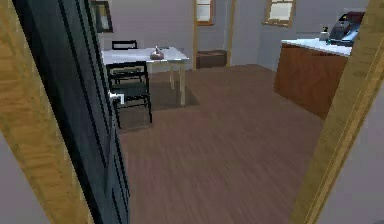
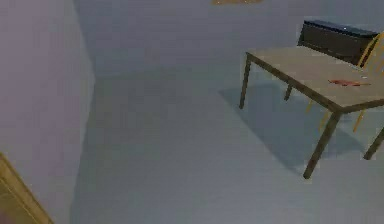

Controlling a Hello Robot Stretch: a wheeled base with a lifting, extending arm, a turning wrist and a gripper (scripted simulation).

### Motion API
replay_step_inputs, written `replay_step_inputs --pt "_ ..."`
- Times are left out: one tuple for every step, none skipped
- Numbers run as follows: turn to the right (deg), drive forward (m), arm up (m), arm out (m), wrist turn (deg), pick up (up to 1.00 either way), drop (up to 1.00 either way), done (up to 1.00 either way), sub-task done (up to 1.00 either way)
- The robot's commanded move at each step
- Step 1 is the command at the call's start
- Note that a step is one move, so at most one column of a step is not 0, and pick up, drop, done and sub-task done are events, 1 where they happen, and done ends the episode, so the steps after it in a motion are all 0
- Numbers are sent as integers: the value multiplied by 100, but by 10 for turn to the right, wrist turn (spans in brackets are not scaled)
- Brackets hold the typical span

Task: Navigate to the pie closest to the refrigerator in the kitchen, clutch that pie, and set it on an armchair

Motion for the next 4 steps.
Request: replay_step_inputs --pt "0 65 0 0 0 0 0 0 0" --pt "330 0 0 0 0 0 0 0 0" --pt "30 0 0 0 0 0 0 0 0" --pt "0 50 0 0 0 0 0 0 0"
